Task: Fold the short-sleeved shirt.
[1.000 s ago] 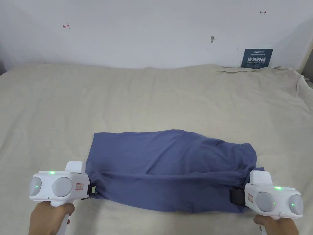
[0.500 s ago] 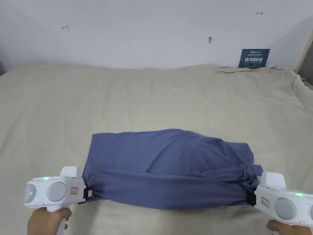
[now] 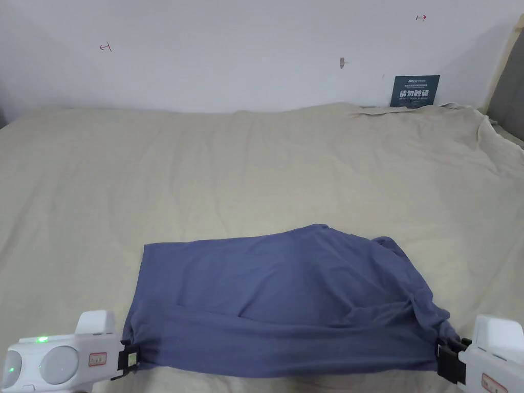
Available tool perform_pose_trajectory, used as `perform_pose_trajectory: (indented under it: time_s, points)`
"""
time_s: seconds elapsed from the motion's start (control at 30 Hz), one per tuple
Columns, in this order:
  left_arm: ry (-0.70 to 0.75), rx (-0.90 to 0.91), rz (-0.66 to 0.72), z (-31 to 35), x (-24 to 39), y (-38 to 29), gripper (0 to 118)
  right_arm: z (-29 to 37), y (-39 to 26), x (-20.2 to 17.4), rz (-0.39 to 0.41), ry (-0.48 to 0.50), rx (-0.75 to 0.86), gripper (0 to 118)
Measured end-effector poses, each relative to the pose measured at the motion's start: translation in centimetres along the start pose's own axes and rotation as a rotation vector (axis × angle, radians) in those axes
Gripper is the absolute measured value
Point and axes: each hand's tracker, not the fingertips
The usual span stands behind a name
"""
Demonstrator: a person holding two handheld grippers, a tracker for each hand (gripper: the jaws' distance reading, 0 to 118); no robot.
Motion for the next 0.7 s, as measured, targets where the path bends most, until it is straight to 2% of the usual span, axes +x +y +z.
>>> perform_pose_trajectory:
  time_s: [0.33,0.37,0.43,0.5,0.53,0.6,0.63,0.67,0.7]
  points:
    - [0.028,-0.074,0.074,-3.6,-1.0,-3.3,8,-5.1,-5.6,1.8,-0.097,-0.050,-0.177,9]
    - [0.031,-0.063,0.080,-3.5,-0.9,-3.3,14,-5.1,-5.8,1.8,-0.098,-0.048,-0.179,15]
    - [0.035,-0.062,0.084,-3.1,-0.8,-3.1,39,-4.7,-5.8,1.6,-0.093,-0.062,-0.183,37]
    - [0.052,-0.077,0.065,-2.5,-0.5,-3.0,54,-4.1,-5.3,1.3,-0.062,-0.100,-0.168,44]
    - [0.048,-0.080,0.059,-2.2,-0.4,-2.9,54,-3.6,-5.0,1.3,-0.060,-0.100,-0.147,44]
    - [0.031,-0.063,0.049,-1.3,-0.1,-2.5,85,-2.4,-3.9,1.1,-0.068,-0.085,-0.079,66]
    - [0.032,-0.045,0.048,-0.6,0.1,-2.2,97,-1.7,-3.0,0.8,-0.061,-0.085,-0.059,72]
    - [0.034,-0.024,0.043,0.0,0.3,-1.8,106,-1.0,-2.3,0.5,-0.051,-0.087,-0.023,75]
    - [0.032,0.017,0.035,0.9,0.6,-1.3,109,0.0,-1.4,0.1,-0.041,-0.085,0.023,78]
